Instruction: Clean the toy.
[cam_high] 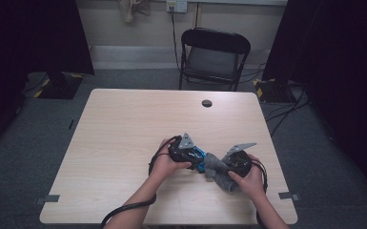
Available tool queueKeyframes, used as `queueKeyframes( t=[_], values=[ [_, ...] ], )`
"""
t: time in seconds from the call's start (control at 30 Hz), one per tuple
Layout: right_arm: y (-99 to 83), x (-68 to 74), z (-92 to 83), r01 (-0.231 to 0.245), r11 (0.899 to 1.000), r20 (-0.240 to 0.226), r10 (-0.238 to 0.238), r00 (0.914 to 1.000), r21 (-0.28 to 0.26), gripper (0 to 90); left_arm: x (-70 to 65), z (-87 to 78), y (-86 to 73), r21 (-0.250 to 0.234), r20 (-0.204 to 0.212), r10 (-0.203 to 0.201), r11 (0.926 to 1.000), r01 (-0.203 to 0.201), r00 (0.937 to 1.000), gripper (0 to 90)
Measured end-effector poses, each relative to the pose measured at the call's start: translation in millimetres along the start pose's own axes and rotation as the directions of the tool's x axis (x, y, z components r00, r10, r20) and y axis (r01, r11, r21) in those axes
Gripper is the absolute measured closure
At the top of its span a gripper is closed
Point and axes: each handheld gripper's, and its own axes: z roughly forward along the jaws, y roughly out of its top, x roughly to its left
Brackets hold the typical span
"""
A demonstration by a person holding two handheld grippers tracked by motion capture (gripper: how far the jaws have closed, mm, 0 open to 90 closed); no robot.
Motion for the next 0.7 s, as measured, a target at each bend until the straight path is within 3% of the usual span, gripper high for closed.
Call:
queueKeyframes(
  t=[0.7],
  values=[
    [8.2, -9.6, 5.0, -0.052, 0.998, 0.061, 0.054, 0.9967, -0.025, 71.6, 0.2, 0.0, -1.0, -0.009, -0.002, -0.001, 1.0, 0.001, 1.0, 23.1]
  ],
)
